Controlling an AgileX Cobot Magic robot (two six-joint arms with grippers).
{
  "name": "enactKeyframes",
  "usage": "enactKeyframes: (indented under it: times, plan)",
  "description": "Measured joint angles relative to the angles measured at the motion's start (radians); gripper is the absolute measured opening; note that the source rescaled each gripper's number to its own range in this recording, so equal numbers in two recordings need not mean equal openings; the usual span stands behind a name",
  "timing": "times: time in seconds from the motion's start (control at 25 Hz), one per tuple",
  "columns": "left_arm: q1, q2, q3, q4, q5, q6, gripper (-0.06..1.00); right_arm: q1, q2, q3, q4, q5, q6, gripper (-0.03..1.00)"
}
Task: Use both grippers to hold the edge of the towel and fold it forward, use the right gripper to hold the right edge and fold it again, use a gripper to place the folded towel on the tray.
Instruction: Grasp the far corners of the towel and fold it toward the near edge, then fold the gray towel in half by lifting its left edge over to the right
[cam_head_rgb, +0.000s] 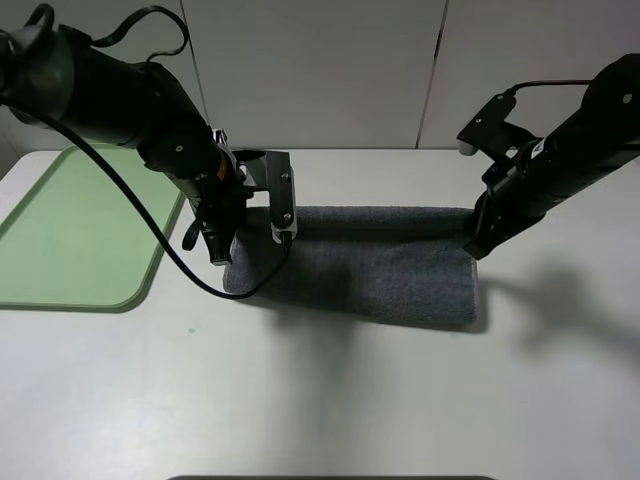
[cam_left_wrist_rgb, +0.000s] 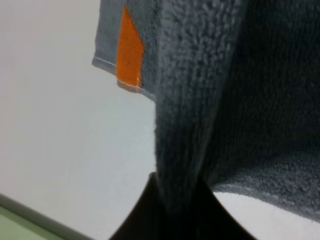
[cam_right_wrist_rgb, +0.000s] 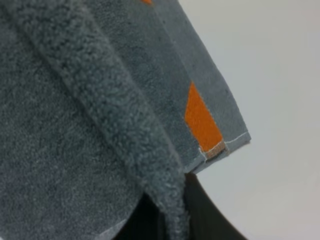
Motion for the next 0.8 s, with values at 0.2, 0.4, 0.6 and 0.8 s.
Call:
enactKeyframes:
  times: [0.2, 0.4, 0.6, 0.8]
  plan:
    - [0.002, 0.0, 0.0, 0.003, -0.003, 0.0, 0.04, 0.0, 0.0, 0.0, 0.0, 0.001, 0.0, 0.0]
    - [0.01, 0.0, 0.001, 0.018, 0.029, 0.0, 0.26, -0.012, 0.0, 0.0, -0.02, 0.012, 0.001, 0.19]
    - [0.014, 0.0, 0.001, 0.023, 0.028, 0.0, 0.71, -0.011, 0.0, 0.0, -0.027, -0.014, 0.001, 0.84]
    - [0.014, 0.0, 0.001, 0.023, 0.019, 0.0, 0.94, -0.011, 0.0, 0.0, -0.031, -0.042, 0.001, 0.99]
